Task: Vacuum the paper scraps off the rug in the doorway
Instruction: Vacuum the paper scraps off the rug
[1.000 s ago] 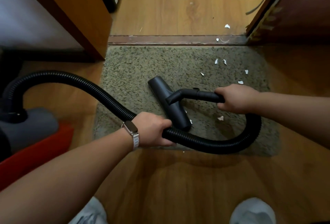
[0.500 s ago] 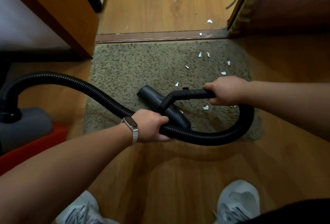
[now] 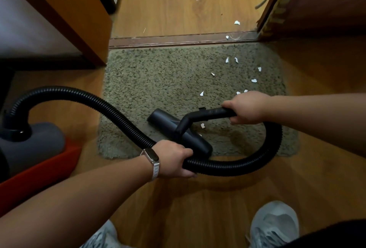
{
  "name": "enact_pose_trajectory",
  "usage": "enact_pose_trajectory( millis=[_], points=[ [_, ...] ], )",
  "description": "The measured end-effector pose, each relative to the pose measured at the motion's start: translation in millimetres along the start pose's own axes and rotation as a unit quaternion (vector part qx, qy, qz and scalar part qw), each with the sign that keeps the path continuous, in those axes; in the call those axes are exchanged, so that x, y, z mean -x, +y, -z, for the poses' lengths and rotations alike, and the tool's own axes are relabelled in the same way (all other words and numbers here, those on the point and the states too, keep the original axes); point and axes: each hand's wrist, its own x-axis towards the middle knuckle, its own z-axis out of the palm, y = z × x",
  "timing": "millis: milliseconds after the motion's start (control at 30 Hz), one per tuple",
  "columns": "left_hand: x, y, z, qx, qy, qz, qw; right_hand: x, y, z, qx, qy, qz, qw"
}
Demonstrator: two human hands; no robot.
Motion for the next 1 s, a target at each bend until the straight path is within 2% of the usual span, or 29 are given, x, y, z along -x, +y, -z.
enact_pose_trajectory(
  millis=[267, 667, 1000],
  points=[
    [-3.6, 9.5, 1.5, 0.0, 0.013, 0.024, 1.0, 17.2, 34.8, 4.1, -0.051, 0.009, -0.096, 0.994],
    [-18.0, 17.8, 11.5, 0.006, 0.029, 0.02, 0.999, 25.7, 38.8, -4.7, -0.008, 0.008, -0.065, 0.998],
    [-42.9, 11.6, 25.2, -0.011, 0.058, 0.037, 0.998, 44.7, 74.1, -3.2, -0.098, 0.03, -0.2, 0.974]
  ],
)
